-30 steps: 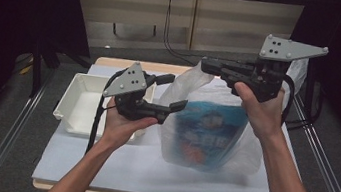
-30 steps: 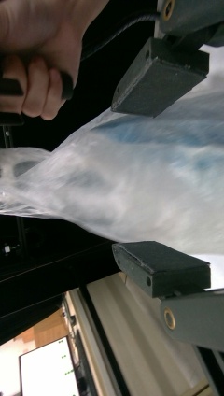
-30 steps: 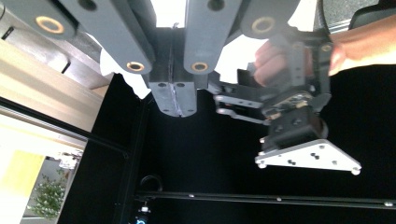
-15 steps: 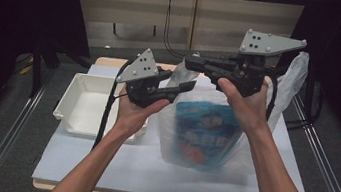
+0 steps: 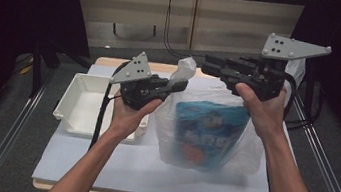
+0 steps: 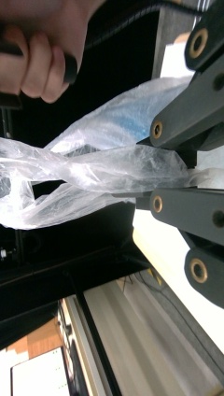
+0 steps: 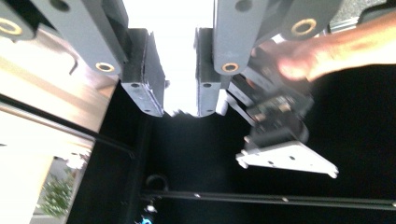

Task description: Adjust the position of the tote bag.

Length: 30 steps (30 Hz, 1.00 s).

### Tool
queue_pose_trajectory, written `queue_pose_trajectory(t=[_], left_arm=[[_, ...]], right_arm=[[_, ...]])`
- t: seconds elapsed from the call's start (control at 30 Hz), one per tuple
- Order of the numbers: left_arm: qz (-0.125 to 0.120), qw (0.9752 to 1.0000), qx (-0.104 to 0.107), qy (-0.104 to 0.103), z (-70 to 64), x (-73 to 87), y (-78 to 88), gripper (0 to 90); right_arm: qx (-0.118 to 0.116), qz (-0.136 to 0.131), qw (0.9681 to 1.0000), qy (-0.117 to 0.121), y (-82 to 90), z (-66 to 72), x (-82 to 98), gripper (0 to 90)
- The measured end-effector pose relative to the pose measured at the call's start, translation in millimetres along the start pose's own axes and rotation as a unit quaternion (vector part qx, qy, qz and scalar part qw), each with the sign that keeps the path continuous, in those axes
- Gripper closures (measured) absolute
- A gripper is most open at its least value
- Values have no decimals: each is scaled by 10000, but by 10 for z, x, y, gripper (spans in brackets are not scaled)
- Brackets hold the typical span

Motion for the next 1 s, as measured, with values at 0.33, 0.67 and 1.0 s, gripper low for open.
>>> queue_pose_trajectory(t=[0.33, 0.67, 1.0], left_arm=[[-88, 10000, 24, 6, -42, -26, 133, 883], [-188, 9997, 165, -24, -233, -18, 330, 882], [-159, 9999, 42, 40, -193, 119, 467, 883]], right_arm=[[427, 194, 9988, -163, 320, -107, 322, 709], [739, 165, 9967, -290, 641, -149, 449, 694], [828, 185, 9954, -443, 762, -91, 641, 662]])
Point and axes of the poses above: each handheld gripper's, and its own axes: y roughly backward along the jaws, x roughly out of its underside, z roughly to its left, the point moved 8 cm from there along -y, roughly forward along the jaws, and after that the axes turned 6 degrees about y, right-handed, at the moved point
